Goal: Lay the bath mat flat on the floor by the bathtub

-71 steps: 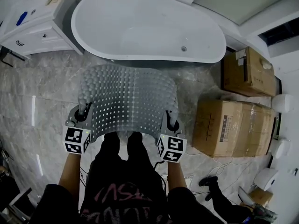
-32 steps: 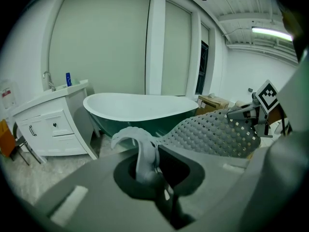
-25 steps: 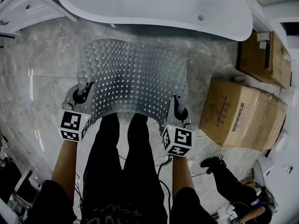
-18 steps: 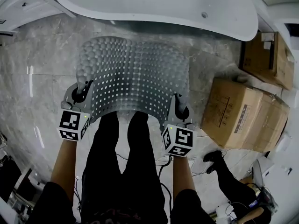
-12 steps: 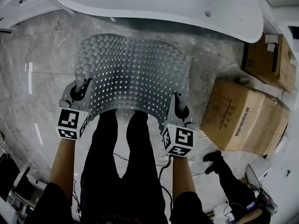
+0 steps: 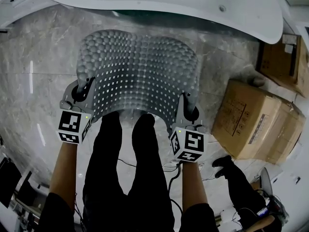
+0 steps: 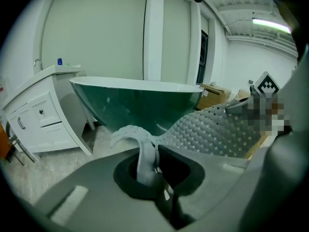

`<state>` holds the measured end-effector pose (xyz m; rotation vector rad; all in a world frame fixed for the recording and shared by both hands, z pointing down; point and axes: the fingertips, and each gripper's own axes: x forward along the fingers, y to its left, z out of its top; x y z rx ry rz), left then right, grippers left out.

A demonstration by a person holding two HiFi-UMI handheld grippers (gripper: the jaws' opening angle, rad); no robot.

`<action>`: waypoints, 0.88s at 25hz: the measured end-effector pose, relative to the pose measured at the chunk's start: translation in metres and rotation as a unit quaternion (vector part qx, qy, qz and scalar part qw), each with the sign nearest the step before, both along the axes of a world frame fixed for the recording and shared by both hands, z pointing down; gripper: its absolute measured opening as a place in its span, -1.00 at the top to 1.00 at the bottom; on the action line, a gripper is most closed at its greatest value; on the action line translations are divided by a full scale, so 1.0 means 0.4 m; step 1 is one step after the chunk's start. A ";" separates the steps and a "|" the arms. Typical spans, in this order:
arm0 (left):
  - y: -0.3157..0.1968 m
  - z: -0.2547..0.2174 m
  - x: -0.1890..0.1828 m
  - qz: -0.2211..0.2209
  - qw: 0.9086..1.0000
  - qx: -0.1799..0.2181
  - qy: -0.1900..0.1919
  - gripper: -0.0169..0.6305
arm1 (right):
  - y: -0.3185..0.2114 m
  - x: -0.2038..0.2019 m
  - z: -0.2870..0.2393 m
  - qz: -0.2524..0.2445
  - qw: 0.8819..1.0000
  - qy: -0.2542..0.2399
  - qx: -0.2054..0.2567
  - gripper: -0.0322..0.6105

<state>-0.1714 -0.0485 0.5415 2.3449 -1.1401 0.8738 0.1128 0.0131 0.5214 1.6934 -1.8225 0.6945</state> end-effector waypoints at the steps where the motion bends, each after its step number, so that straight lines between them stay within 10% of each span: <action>1: 0.004 -0.028 0.000 -0.001 1.000 0.001 -0.001 0.89 | 0.004 0.004 -0.027 -0.001 1.000 0.000 0.002 0.74; 22: 0.018 -0.033 -0.011 0.013 0.997 0.038 -0.061 0.89 | 0.020 0.026 0.036 -0.015 1.000 -0.024 0.010 0.74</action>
